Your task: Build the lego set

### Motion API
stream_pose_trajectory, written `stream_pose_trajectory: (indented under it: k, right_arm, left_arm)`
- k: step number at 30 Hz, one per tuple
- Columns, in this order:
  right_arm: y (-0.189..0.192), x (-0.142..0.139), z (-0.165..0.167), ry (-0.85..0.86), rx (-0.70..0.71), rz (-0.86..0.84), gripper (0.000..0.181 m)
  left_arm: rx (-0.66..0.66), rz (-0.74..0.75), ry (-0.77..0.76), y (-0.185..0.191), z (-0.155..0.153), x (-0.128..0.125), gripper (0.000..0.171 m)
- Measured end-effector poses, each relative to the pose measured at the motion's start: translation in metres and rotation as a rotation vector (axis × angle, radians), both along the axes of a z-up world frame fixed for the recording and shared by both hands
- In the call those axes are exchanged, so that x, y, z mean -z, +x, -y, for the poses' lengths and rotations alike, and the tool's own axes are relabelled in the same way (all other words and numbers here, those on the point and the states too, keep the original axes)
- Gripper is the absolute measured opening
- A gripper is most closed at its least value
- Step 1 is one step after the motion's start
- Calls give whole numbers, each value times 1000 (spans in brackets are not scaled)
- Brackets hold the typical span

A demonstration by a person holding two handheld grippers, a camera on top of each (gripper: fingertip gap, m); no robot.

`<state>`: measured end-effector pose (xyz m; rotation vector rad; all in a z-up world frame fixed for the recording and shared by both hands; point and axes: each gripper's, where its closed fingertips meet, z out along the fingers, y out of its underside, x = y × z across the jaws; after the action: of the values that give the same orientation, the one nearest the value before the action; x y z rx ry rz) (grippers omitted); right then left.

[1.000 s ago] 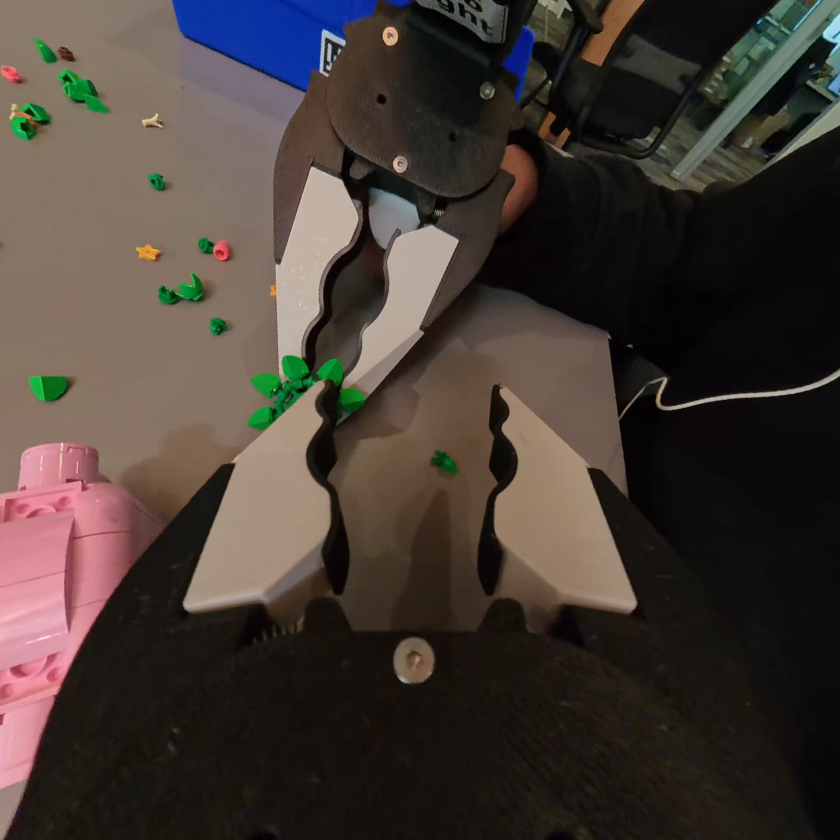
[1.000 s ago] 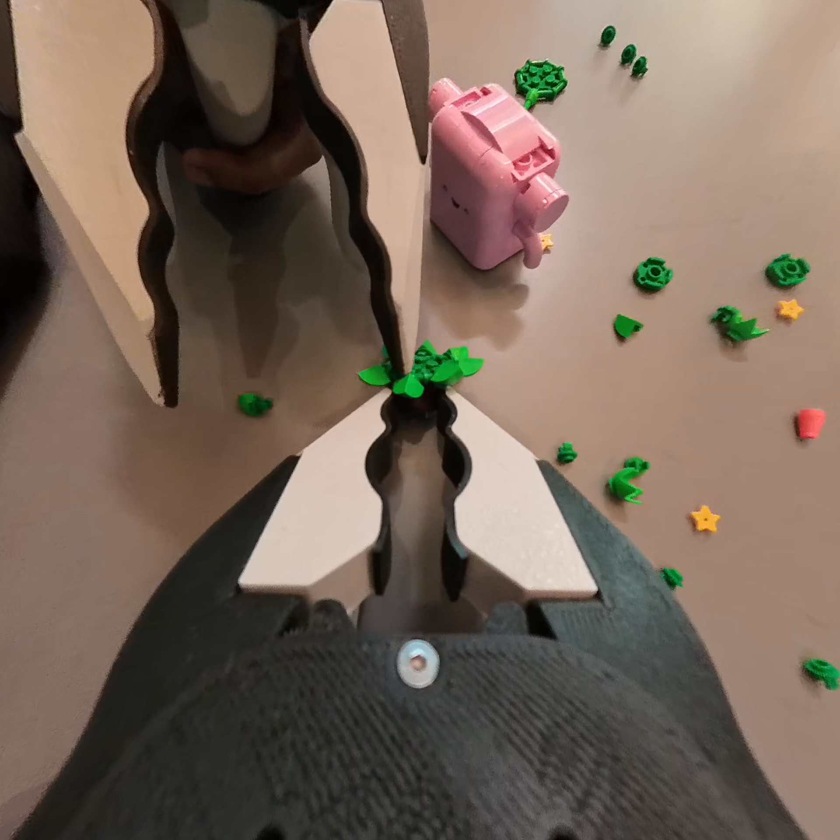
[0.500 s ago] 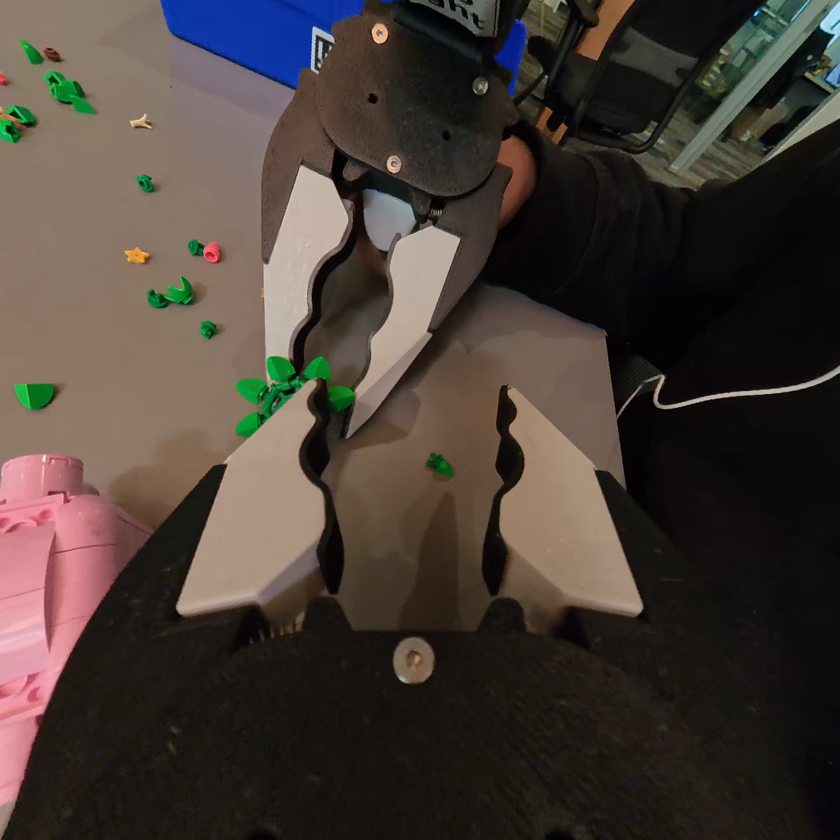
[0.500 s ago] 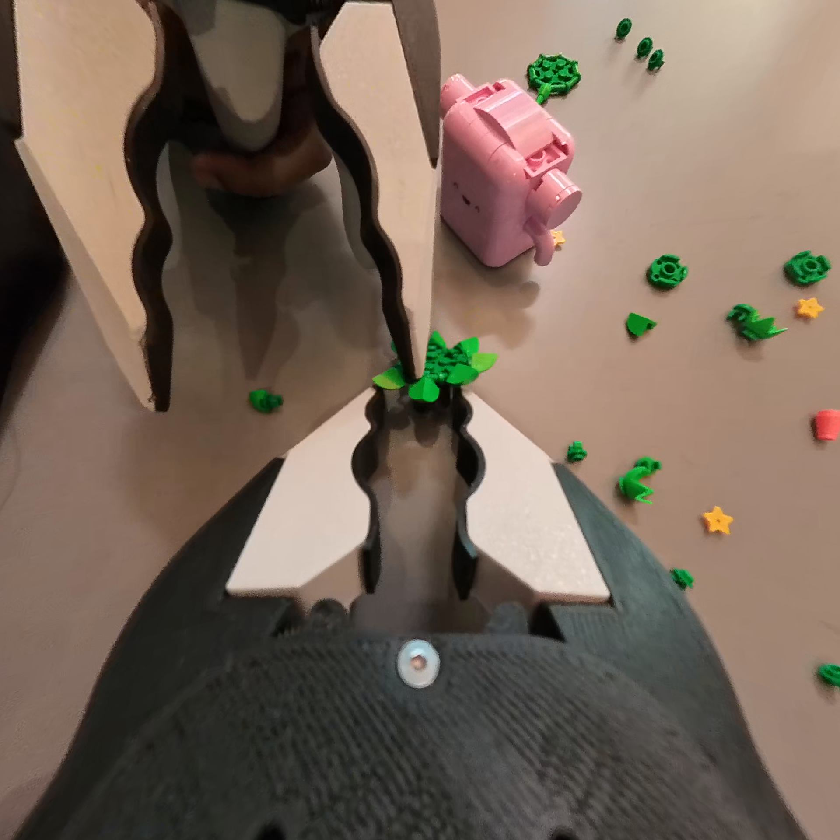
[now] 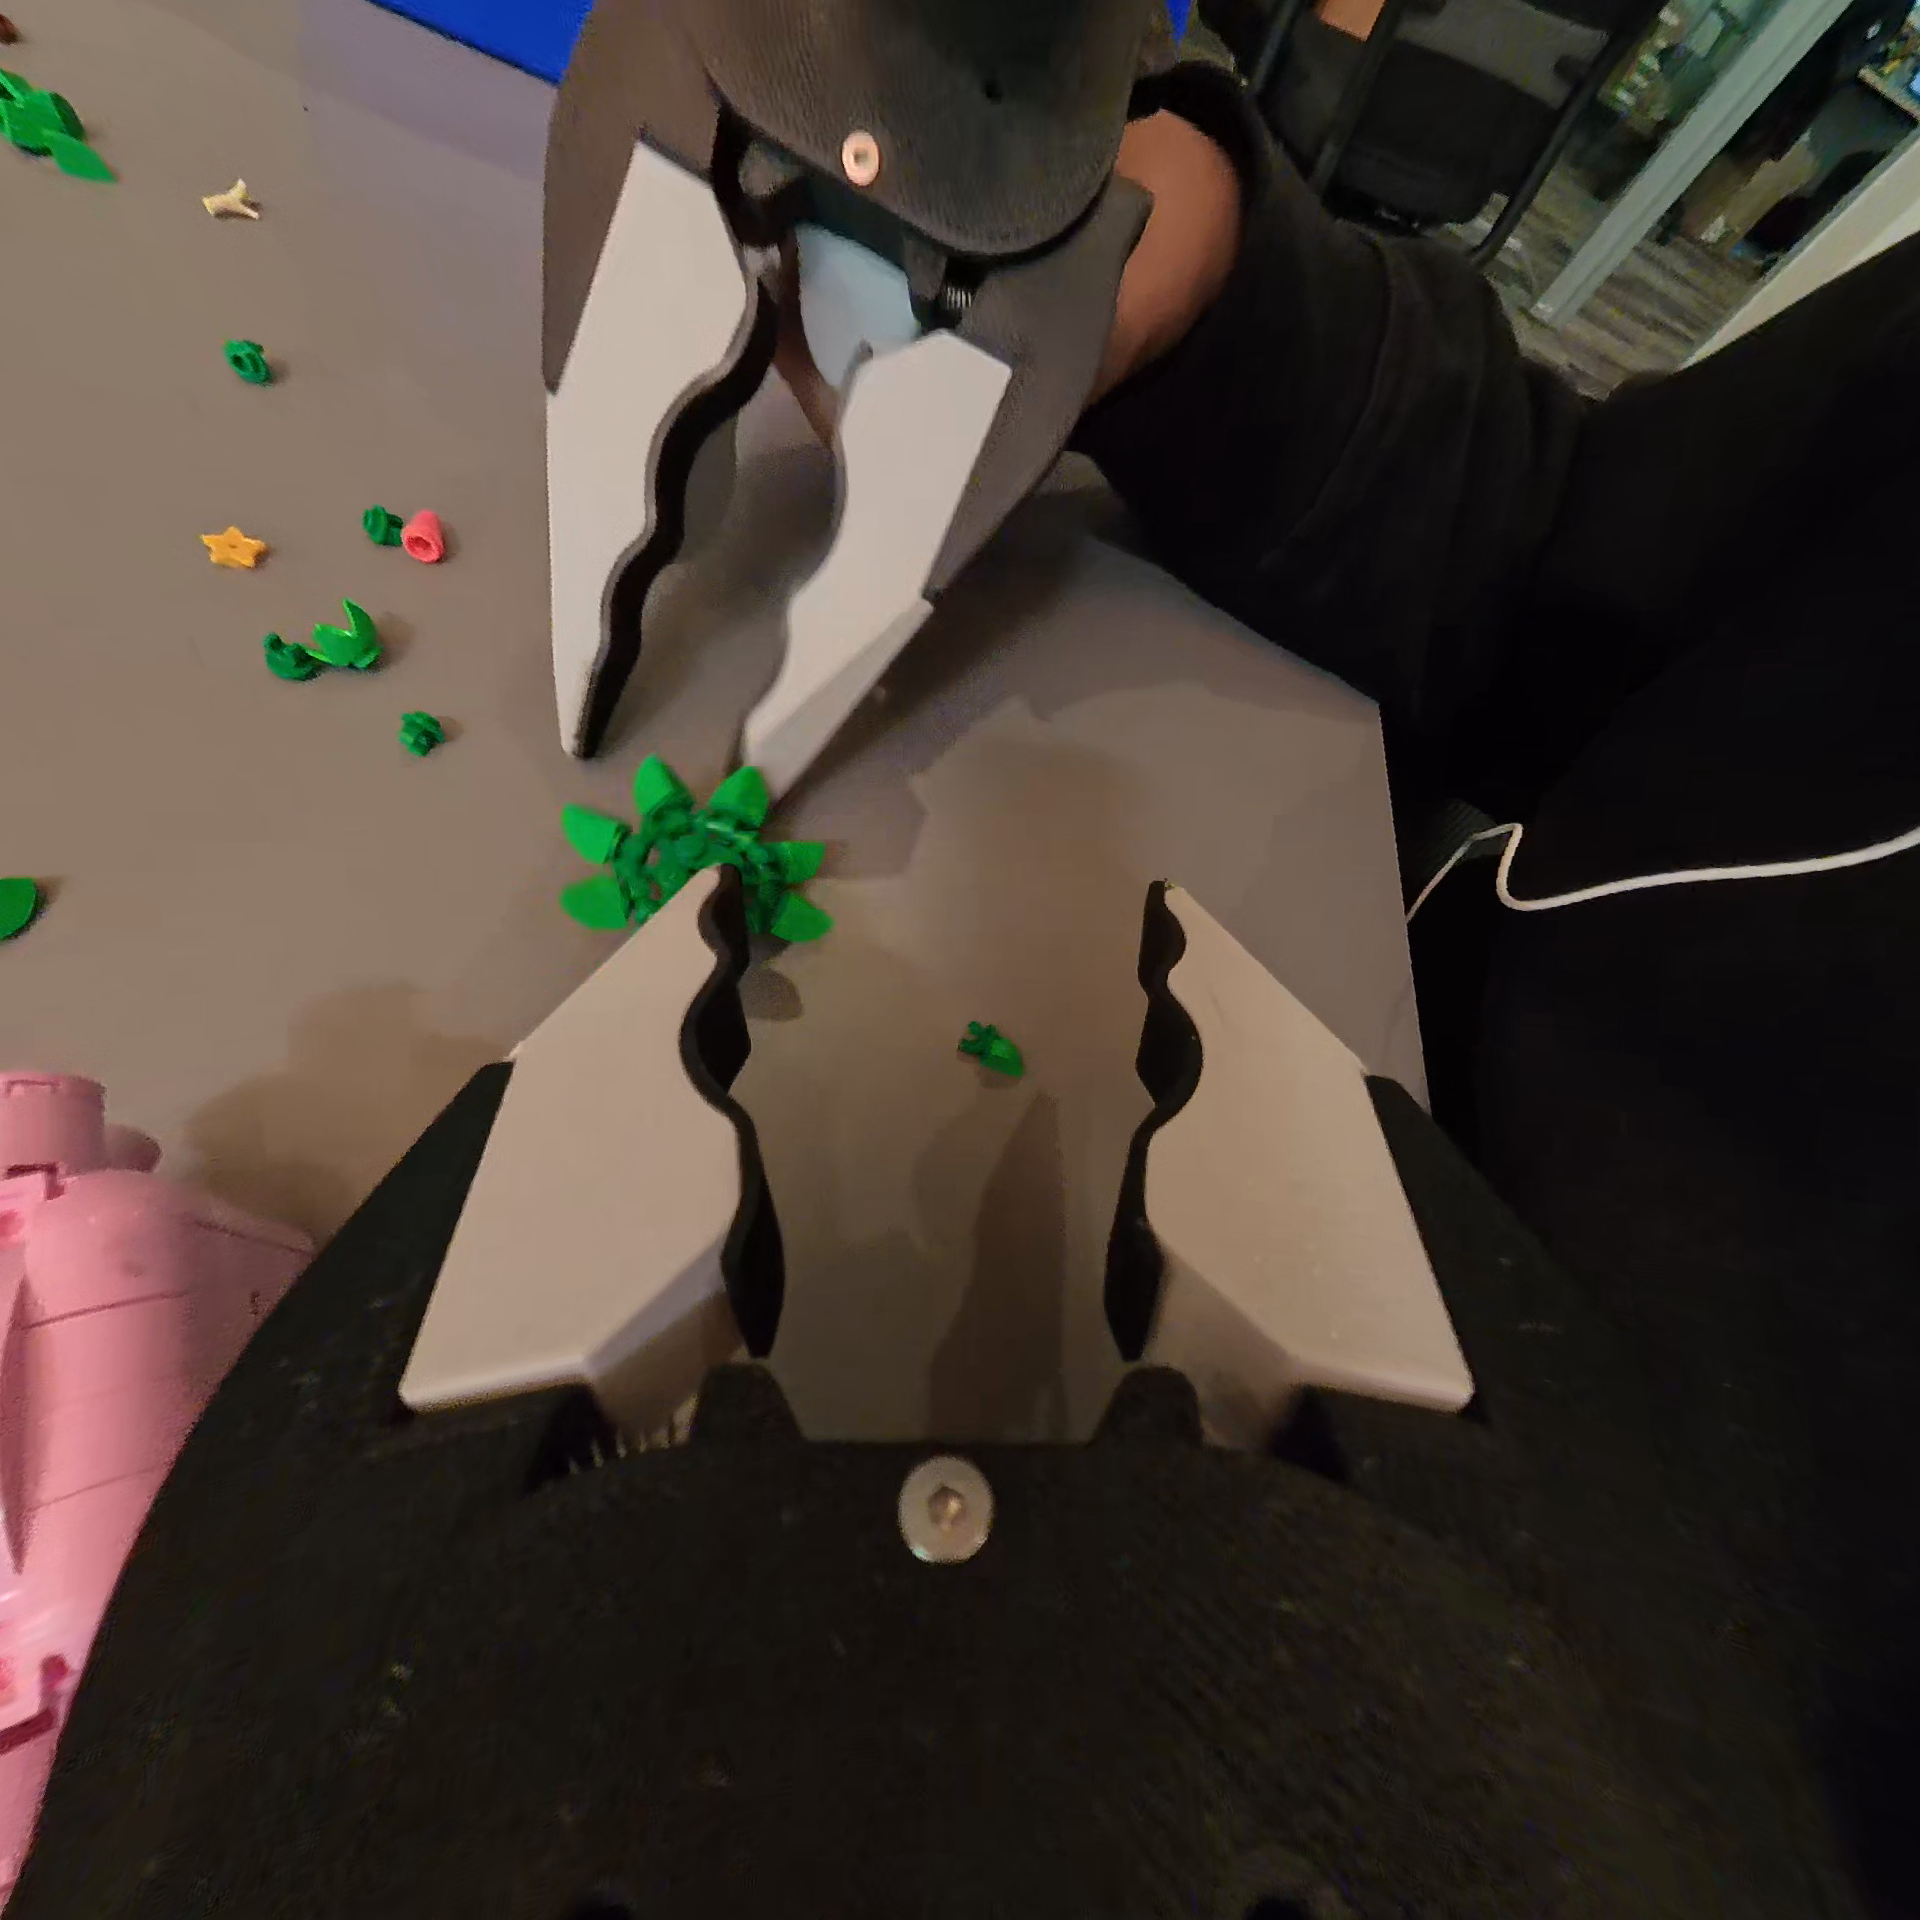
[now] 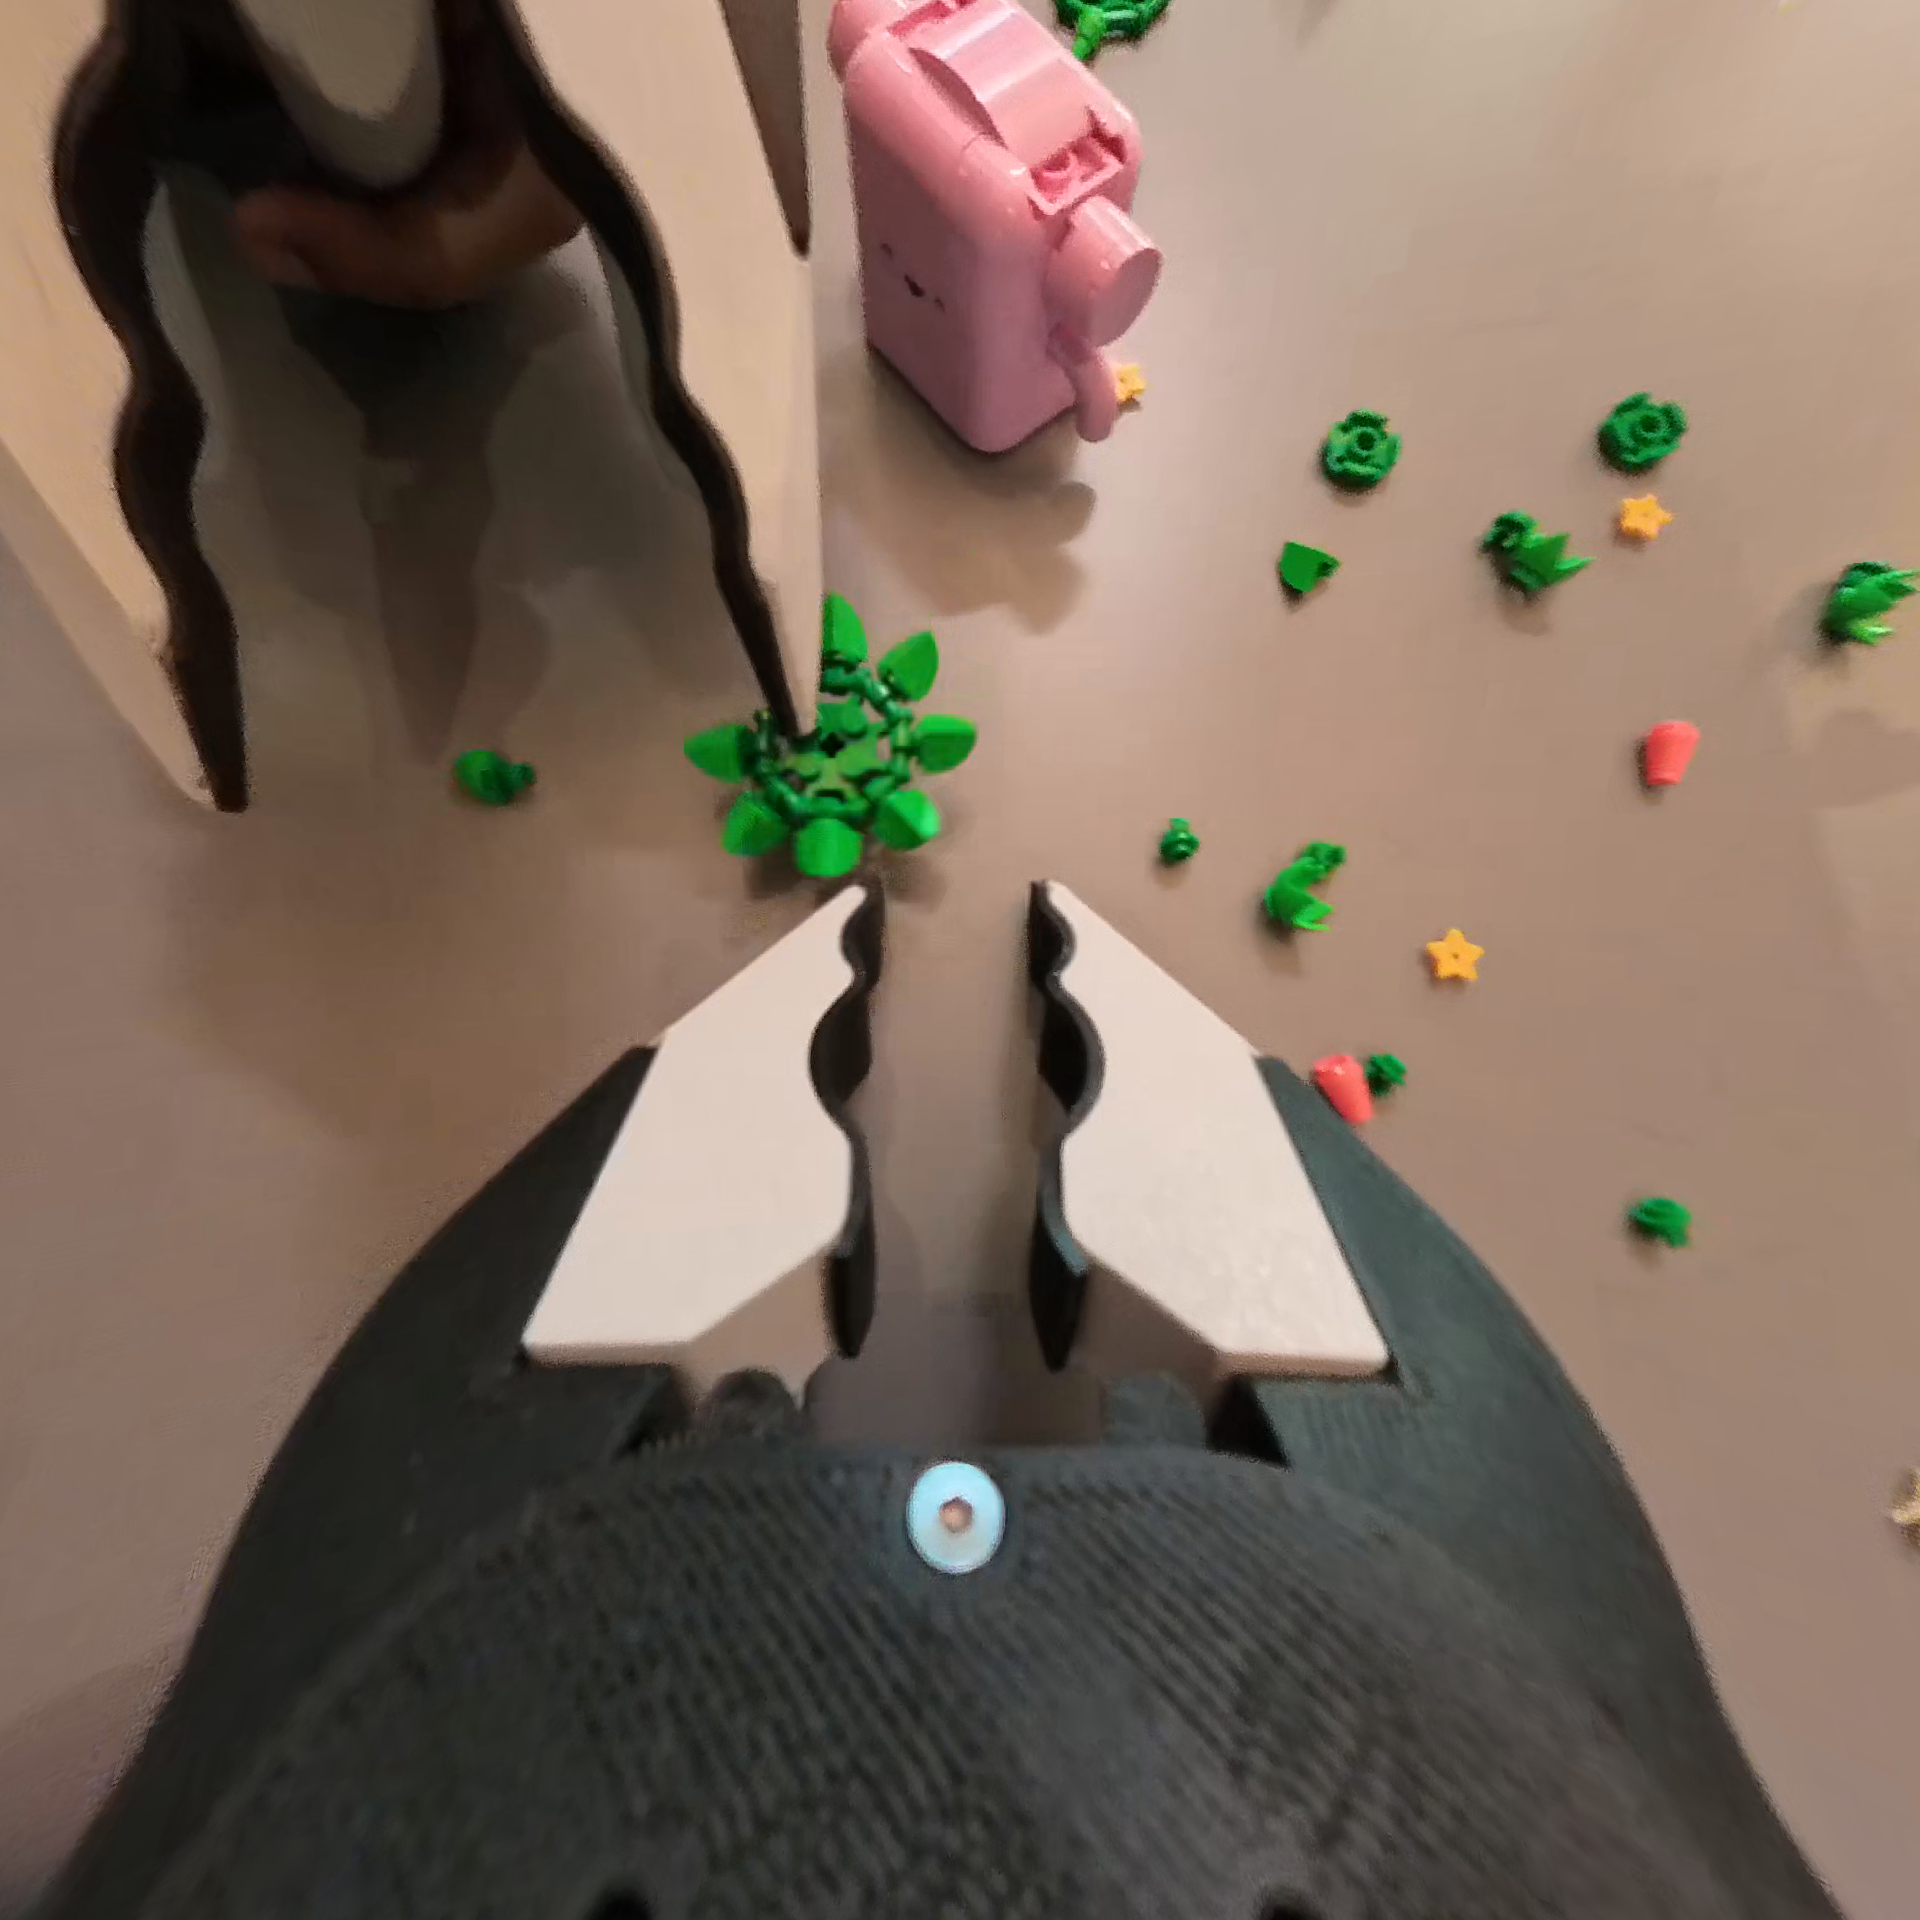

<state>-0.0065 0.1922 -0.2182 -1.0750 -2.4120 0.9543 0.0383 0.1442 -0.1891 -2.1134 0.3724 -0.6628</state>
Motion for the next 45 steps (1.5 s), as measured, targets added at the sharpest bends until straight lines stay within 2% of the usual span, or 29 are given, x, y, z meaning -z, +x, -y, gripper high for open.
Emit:
stream_pose_trajectory:
  k: [4,10,16,19,23,25,28,33,35,40,43,45]
  right_arm:
    - [-2,-14,0,-26,9,-59,20]
    - [0,-3,-7,-3,31,-15,24]
    - [-4,-7,-19,-19,90,-28,23]
    - [-8,-11,-31,-21,147,-59,23]
    - [-14,-22,-39,-36,193,-117,23]
    - [-16,-27,-41,-29,204,-144,23]
    - [-17,-35,-38,-31,201,-192,22]
    - [-17,-37,-27,-22,167,-217,22]
    - [-17,-36,-23,-15,155,-219,22]
    - [-18,-35,-20,-9,149,-225,22]
    - [-20,-40,-20,-23,157,-251,22]
    - [-20,-49,-16,-52,146,-289,22]
  left_arm:
    - [2,-7,1,1,0,0,74]
    - [-13,20,45,-4,-1,-8,72]
    - [-81,27,122,-22,-2,-23,65]
    - [-69,-1,144,-23,1,-25,49]
    - [42,-15,109,-8,13,-19,18]
    - [93,-48,61,-1,19,-10,11]
    - [102,-153,23,3,22,2,10]
    - [96,-269,-28,9,27,24,28]
    - [92,-307,-66,8,28,31,29]
    - [108,-325,-62,11,30,33,10]
    - [95,-311,-49,9,29,29,10]
    - [42,-306,20,2,23,18,10]
